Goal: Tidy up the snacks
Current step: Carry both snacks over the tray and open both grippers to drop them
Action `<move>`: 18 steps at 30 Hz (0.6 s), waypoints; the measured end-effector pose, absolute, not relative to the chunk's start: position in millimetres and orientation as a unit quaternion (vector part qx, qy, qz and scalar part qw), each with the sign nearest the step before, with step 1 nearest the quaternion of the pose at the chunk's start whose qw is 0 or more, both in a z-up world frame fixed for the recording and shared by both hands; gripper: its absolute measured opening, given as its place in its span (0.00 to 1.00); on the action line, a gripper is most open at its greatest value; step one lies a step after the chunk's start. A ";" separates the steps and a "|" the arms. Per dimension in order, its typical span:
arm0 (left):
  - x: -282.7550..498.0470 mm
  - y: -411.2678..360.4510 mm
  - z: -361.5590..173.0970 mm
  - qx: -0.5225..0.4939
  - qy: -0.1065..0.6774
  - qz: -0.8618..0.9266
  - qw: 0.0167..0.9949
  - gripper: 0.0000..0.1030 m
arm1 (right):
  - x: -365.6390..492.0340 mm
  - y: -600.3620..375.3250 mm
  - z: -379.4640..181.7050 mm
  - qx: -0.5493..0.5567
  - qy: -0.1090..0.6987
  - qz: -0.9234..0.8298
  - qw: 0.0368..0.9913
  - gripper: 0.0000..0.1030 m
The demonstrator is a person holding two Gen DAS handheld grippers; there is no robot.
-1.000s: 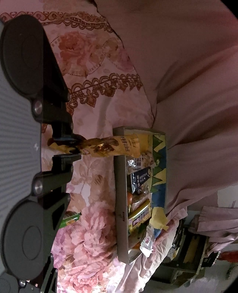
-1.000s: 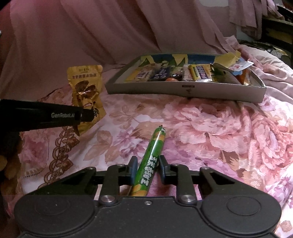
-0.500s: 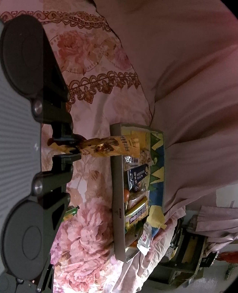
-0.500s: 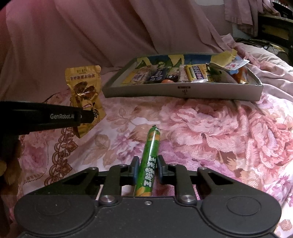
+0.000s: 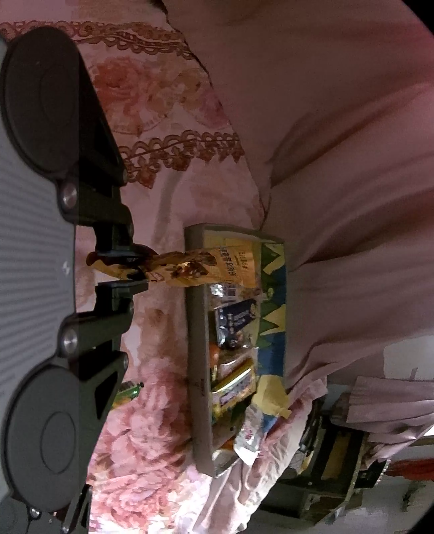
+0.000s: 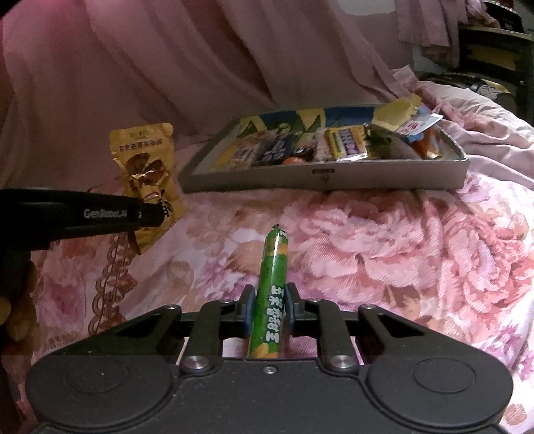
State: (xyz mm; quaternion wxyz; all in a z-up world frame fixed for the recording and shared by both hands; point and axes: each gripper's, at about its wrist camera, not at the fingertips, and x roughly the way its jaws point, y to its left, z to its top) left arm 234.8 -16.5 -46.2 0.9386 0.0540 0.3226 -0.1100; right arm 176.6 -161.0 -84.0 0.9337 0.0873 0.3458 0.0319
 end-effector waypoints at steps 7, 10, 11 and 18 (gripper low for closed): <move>244.5 -19.8 -34.2 0.047 0.310 -0.108 0.943 0.14 | 182.9 -172.8 -82.6 0.109 0.343 0.018 0.933 0.19; 251.1 -22.4 -31.4 0.049 0.308 -0.108 0.944 0.14 | 185.9 -177.1 -78.1 0.114 0.333 0.013 0.936 0.19; 253.0 -23.8 -30.6 0.050 0.307 -0.108 0.944 0.14 | 187.2 -178.6 -76.5 0.116 0.329 0.011 0.937 0.19; 276.5 -36.9 -22.2 0.045 0.296 -0.112 0.948 0.14 | 214.3 -193.7 -57.5 0.105 0.295 0.007 0.950 0.19</move>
